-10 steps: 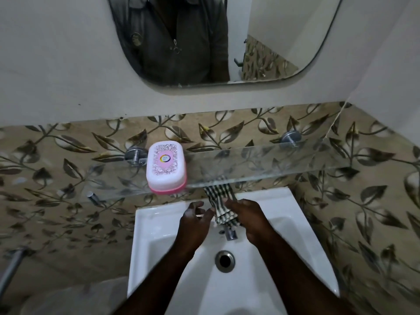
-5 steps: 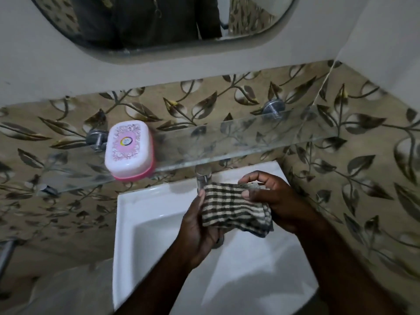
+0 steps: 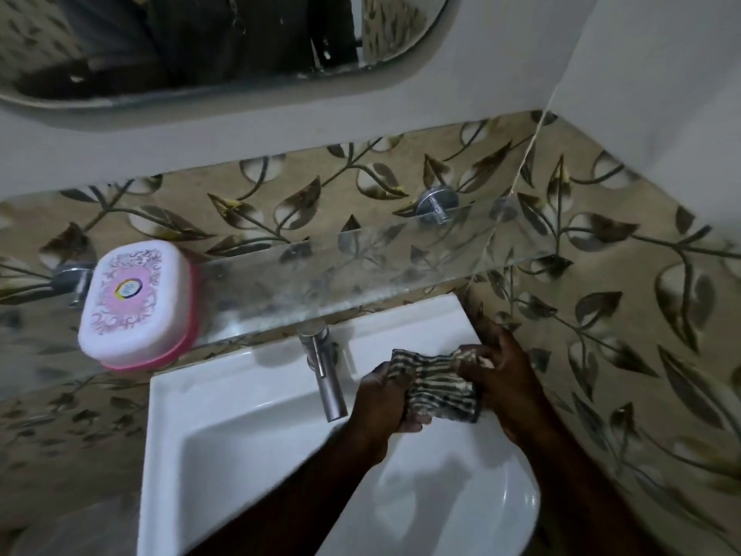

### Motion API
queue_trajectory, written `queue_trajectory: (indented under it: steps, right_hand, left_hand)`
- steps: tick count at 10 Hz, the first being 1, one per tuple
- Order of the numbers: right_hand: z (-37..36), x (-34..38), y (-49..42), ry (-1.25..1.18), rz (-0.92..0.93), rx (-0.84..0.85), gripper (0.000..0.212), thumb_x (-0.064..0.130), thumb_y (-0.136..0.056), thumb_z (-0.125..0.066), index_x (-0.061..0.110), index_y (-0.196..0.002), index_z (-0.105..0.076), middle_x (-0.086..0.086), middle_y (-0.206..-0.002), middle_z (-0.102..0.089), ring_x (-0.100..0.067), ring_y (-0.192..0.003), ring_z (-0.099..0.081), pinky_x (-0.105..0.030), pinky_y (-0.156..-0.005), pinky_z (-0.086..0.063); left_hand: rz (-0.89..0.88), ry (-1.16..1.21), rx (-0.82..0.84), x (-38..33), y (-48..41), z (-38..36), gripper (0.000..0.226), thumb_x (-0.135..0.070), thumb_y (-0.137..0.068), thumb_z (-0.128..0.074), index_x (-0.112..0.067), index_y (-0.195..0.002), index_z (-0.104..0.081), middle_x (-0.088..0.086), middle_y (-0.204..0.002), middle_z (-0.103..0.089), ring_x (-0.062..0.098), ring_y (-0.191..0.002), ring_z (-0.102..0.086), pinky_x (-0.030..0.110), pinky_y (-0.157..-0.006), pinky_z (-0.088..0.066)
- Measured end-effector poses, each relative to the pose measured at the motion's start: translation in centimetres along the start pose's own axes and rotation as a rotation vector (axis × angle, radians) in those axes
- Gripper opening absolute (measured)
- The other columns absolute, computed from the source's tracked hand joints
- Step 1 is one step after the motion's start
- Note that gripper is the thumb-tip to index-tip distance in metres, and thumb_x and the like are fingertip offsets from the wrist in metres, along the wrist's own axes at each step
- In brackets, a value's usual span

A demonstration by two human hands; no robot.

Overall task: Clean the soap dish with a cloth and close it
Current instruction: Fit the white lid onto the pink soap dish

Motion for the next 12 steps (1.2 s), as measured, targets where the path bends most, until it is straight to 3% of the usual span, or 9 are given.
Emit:
queue_trajectory:
  steps: [1, 2, 4, 5, 6, 8, 9, 11, 12]
  right_hand:
    - [-0.5, 0.0, -2.4, -0.104, -0.018, 0.026, 0.067, -0.002, -0.083, -0.069, 0.019, -0.14, -0.042, -0.01, -0.116, -0.067, -0.027, -0.099, -0.068, -0.046, -0.086, -0.056]
    - [-1.0, -1.5, -4.5, 0.0, -0.08, 0.087, 0.077, -0.007, -0.082, -0.066, 0.018, -0.147, -0.035, -0.015, -0.121, -0.064, -0.029, -0.102, -0.067, -0.044, -0.082, -0.057]
    - [-1.4, 2.6, -7.7, 0.364, 0.291, 0.015, 0.053, -0.003, -0.079, -0.068, 0.004, -0.129, -0.052, -0.015, -0.126, -0.06, -0.032, -0.117, -0.057, -0.04, -0.099, -0.047]
    - [-1.7, 2.5, -8.3, 0.806, 0.537, -0.174, 0.059, 0.039, -0.091, -0.046, -0.002, -0.133, -0.052, -0.028, -0.138, -0.048, -0.041, -0.131, -0.044, -0.042, -0.109, -0.034]
    - [-4.7, 0.5, -7.0, 1.041, 0.663, -0.183, 0.065, 0.048, -0.097, -0.028, 0.0, -0.129, -0.056, -0.034, -0.134, -0.05, -0.048, -0.123, -0.05, -0.058, -0.101, -0.042]
    - [-7.6, -4.9, -8.1, 1.484, 0.527, 0.013, 0.064, 0.055, -0.094, -0.019, 0.023, -0.147, -0.036, -0.019, -0.152, -0.034, -0.04, -0.143, -0.022, -0.059, -0.112, -0.016]
    - [-7.5, -4.3, -8.6, 1.412, 0.503, -0.041, 0.066, 0.054, -0.091, -0.036, 0.014, -0.143, -0.044, -0.026, -0.148, -0.038, -0.045, -0.138, -0.031, -0.06, -0.109, -0.023]
    - [-7.8, -6.6, -9.4, 1.479, 0.376, 0.025, 0.063, 0.058, -0.095, -0.03, 0.016, -0.133, -0.057, -0.024, -0.139, -0.051, -0.047, -0.133, -0.039, -0.065, -0.103, -0.027]
    - [-9.3, -3.4, -4.8, 1.157, 0.447, -0.006, 0.056, 0.053, -0.083, -0.046, 0.007, -0.104, -0.071, -0.021, -0.105, -0.069, -0.041, -0.103, -0.063, -0.054, -0.09, -0.046]
  left_hand:
    - [-0.031, 0.036, 0.023, -0.6, -0.5, -1.4, 0.014, -0.024, -0.1, -0.05, -0.015, -0.103, -0.06, 0.009, -0.074, -0.074, 0.021, -0.05, -0.065, 0.029, -0.049, -0.055]
    - [-0.067, -0.006, -0.009, -1.7, -1.9, -1.1, 0.008, -0.018, -0.098, -0.052, -0.019, -0.101, -0.06, 0.011, -0.096, -0.072, 0.024, -0.08, -0.07, 0.036, -0.068, -0.059]
    - [-0.058, -0.035, 0.024, -3.8, -4.8, -1.3, 0.018, -0.012, -0.097, -0.052, -0.02, -0.113, -0.053, 0.01, -0.109, -0.068, 0.025, -0.091, -0.068, 0.039, -0.075, -0.059]
    - [-0.02, -0.2, -0.021, -3.8, -5.8, -0.5, 0.059, -0.024, -0.095, -0.057, -0.013, -0.145, -0.026, 0.008, -0.118, -0.06, 0.022, -0.099, -0.06, 0.038, -0.089, -0.053]
    - [-0.007, -0.308, -0.036, -2.9, -5.4, 0.5, 0.086, -0.036, -0.086, -0.064, -0.013, -0.152, -0.012, 0.013, -0.139, -0.051, 0.025, -0.119, -0.053, 0.045, -0.103, -0.046]
    - [-0.077, -0.379, -0.046, -1.7, -3.9, 1.5, 0.074, -0.034, -0.091, -0.062, -0.006, -0.149, -0.026, 0.018, -0.138, -0.053, 0.032, -0.122, -0.055, 0.035, -0.087, -0.049]
    - [-0.141, -0.402, -0.095, -2.0, -2.6, 2.9, 0.07, -0.031, -0.092, -0.062, -0.016, -0.15, -0.026, 0.021, -0.134, -0.055, 0.029, -0.118, -0.057, 0.022, -0.072, -0.047]
    - [-0.285, -0.415, -0.111, -3.4, 2.1, 5.0, 0.06, -0.029, -0.092, -0.061, -0.012, -0.144, -0.037, 0.01, -0.132, -0.054, 0.02, -0.123, -0.052, 0.024, -0.094, -0.042]
    - [-0.413, -0.461, -0.165, -4.6, 3.9, 6.2, 0.029, -0.026, -0.092, -0.062, -0.003, -0.109, -0.062, -0.002, -0.115, -0.062, 0.008, -0.108, -0.058, 0.018, -0.083, -0.039]
Point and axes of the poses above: each hand's wrist, its own y-axis away from the middle knuckle, its own z-axis out of the back of the hand, x = y × z, the point moved 6 cm from there along -y, towards the middle knuckle
